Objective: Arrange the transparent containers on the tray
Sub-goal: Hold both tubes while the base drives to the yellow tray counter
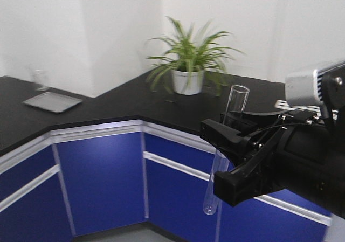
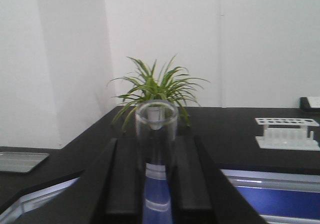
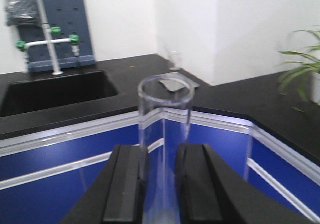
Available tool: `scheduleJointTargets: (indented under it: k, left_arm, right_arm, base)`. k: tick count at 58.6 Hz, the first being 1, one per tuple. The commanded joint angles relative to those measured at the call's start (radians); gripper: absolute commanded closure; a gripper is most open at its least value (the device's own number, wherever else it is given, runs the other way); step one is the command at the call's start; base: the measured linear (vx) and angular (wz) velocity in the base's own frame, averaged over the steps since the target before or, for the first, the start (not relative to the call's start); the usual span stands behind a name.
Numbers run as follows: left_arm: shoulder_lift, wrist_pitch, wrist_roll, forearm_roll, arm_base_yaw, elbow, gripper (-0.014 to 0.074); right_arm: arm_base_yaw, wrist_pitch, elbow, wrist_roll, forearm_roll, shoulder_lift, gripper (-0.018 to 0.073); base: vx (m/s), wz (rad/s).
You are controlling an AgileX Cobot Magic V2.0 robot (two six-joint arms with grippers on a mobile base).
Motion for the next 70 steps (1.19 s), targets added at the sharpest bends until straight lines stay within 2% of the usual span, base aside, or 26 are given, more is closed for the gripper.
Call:
scheduleJointTargets:
  k: [1, 32, 70]
  left_arm:
    - [0.001, -0.082, -0.005, -0.008, -0.006, -0.039, 0.0514]
    - [0.001, -0.082, -0.005, -0.008, -0.006, -0.039, 0.0514]
    - [0.001, -0.082, -0.005, -0.008, -0.006, -0.039, 0.0514]
  right_arm:
    - [-0.001, -0.083, -0.034, -0.004, -0.003, -0.012, 0.0571]
    - [-0.001, -0.083, -0.034, -0.004, -0.003, -0.012, 0.0571]
    - [-0.001, -0.083, -0.034, -0.004, -0.003, -0.012, 0.0571]
  base:
    - [-0.04, 0.62]
    - [0.03, 0.59]
    - [0.16, 0.65]
